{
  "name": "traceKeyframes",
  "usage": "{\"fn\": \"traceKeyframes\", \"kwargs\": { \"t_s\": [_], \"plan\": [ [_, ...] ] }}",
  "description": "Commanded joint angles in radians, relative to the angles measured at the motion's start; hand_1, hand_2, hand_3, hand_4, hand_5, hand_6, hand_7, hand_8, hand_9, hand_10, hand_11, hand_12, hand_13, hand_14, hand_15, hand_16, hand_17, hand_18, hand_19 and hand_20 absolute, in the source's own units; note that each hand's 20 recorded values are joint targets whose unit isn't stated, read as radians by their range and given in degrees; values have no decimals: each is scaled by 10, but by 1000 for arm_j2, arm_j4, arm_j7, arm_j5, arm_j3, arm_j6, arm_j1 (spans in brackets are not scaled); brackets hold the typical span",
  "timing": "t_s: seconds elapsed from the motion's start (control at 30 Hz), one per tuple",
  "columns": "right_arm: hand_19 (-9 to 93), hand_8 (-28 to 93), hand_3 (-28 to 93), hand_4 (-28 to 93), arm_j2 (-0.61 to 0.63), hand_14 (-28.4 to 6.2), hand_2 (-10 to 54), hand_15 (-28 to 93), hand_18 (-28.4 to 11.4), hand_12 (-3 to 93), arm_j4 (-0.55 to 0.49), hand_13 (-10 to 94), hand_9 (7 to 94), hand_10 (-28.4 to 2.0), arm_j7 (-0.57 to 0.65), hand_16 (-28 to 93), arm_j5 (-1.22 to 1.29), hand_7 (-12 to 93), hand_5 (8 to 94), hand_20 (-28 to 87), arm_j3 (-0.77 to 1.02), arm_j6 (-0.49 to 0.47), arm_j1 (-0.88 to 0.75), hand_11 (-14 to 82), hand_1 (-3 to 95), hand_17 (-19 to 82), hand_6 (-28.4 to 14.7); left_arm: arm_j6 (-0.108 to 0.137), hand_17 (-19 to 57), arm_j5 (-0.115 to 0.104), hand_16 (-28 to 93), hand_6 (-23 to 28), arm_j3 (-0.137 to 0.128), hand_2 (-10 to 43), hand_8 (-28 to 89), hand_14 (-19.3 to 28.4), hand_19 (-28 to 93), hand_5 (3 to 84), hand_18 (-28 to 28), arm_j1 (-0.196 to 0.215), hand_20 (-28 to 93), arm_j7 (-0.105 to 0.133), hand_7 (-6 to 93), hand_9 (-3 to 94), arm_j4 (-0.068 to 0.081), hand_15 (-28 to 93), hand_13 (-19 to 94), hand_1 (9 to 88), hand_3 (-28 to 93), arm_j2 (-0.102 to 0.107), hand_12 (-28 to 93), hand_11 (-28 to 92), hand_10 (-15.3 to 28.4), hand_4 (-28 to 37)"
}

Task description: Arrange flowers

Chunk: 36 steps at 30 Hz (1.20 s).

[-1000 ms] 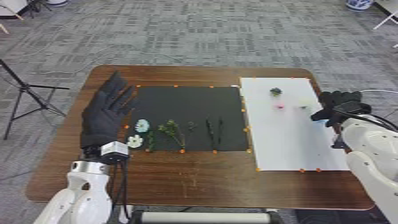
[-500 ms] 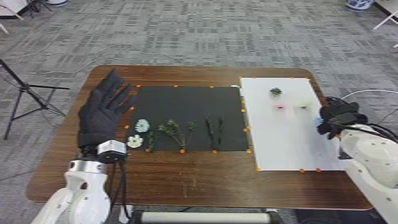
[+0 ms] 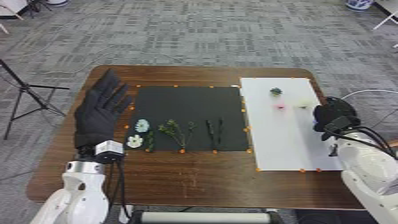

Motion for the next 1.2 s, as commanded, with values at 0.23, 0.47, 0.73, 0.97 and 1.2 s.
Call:
{"fn": "traceKeyframes", "kwargs": {
  "t_s": [0.23, 0.47, 0.73, 0.97, 1.2],
  "plan": [
    [811, 33, 840, -251, -243, -46, -95, 693, -194, 532, -36, 721, 854, -39, -117, 365, 40, 491, 712, 503, -443, 217, 515, 243, 465, 279, 16, 13, -130, -7, 67, 23, 8, -4, -104, 131, 423, 273, 201, -67, 80, 38, 189, 231, 2, 136, 189, 242, 670, 73, 167, 124, 108, -283],
    [811, 27, 832, -254, -408, -45, -95, 690, -192, 534, 20, 722, 855, -37, -163, 370, 34, 493, 712, 503, -570, 133, 558, 241, 469, 280, 18, -5, -130, -2, 67, 23, 30, -3, -103, 131, 423, 274, 201, -126, 79, 30, 189, 234, 15, 138, 191, 242, 670, 88, 166, 126, 110, -283],
    [810, 18, 831, -275, -540, -42, -95, 689, -190, 532, 157, 721, 856, -35, -252, 371, -60, 491, 713, 502, -650, 42, 562, 234, 475, 280, 20, -14, -129, -1, 66, 23, 69, -4, -103, 131, 423, 275, 201, -198, 79, 28, 188, 235, 37, 140, 192, 241, 671, 93, 165, 126, 110, -283],
    [809, 17, 833, -280, -570, -42, -95, 686, -189, 533, 166, 721, 855, -34, -247, 375, -84, 492, 711, 502, -672, 26, 551, 230, 476, 280, 22, -29, -128, 1, 65, 24, 72, -3, -102, 131, 422, 276, 201, -205, 79, 22, 187, 235, 34, 140, 193, 240, 670, 87, 165, 126, 110, -283],
    [808, 18, 832, -281, -592, -42, -95, 686, -189, 533, 174, 721, 854, -33, -219, 376, -80, 495, 708, 503, -677, 52, 554, 228, 475, 280, 23, -30, -129, 3, 65, 23, 65, -3, -103, 131, 422, 275, 201, -198, 79, 17, 189, 236, 29, 138, 193, 240, 669, 86, 165, 125, 110, -283]
  ]
}}
